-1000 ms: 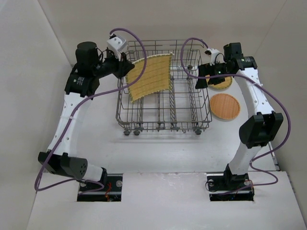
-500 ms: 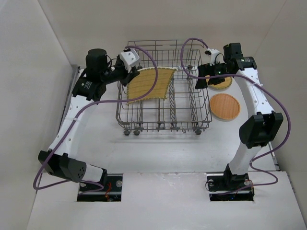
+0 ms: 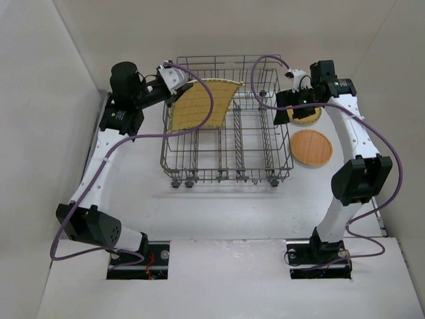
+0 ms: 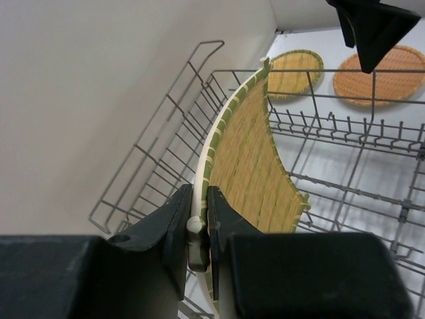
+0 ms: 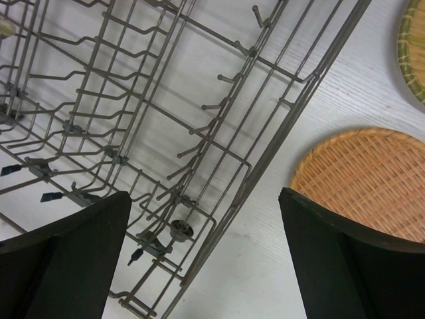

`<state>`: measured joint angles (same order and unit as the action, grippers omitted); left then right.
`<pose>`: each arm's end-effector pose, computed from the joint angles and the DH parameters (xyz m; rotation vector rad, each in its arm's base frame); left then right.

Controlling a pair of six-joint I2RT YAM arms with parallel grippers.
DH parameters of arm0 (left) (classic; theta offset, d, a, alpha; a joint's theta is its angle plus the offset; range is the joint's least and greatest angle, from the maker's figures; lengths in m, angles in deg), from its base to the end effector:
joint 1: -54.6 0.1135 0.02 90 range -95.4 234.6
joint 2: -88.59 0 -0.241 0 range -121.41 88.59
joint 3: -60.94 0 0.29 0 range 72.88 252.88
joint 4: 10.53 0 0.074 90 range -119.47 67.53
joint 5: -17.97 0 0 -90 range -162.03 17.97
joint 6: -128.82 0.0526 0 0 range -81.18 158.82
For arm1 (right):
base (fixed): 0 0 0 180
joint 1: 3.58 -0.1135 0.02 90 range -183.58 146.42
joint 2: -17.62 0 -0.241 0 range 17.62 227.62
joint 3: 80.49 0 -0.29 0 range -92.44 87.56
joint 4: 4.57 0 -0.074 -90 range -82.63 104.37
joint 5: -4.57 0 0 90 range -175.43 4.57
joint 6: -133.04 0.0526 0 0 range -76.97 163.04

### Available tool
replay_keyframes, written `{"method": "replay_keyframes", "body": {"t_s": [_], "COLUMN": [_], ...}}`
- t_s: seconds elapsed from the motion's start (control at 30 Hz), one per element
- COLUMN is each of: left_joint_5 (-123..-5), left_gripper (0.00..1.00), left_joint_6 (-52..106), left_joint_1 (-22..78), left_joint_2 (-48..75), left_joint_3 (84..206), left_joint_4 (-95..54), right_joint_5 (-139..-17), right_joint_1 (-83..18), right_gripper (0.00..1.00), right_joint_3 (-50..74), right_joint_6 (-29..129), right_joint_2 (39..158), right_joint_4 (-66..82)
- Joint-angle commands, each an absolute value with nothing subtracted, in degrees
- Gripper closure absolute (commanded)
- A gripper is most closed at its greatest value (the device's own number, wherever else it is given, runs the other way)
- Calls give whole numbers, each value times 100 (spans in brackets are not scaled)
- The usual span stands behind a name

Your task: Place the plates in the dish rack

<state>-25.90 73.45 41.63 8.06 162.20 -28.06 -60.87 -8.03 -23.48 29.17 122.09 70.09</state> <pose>0.3441 -0.1182 0.4600 1.1452 1.0297 -0.3083 0.4201 0.0546 0.3378 -0.5572 2.4232 0.4762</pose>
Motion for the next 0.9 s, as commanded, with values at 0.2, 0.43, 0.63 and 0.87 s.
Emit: {"method": "replay_keyframes", "body": {"t_s": [0.2,0.43,0.63,0.87], "left_joint_5": [-1675,-1429,-1306,-1148], "left_gripper": [99,99,99,99], "left_joint_6": [6967,6756,6536,6246], "left_joint_1": [4427,4410,4410,4410], "left_joint_2": [633,676,624,387], "left_joint_3": [16306,16078,15779,15629], "left_joint_4": [-1263,-1149,-763,-253], "right_joint_5": [-6451,-6556,-6662,-6767], "right_joint_1": [-784,-837,-863,-863], "right_gripper": [1,1,0,0], "right_joint_3": [-2230,-2160,-2081,-1896], "right_joint_6": [2686,2625,2546,2493], "right_joint_2": [11984,11940,11870,11738], "right_joint_4": [7180,7206,7302,7373]}}
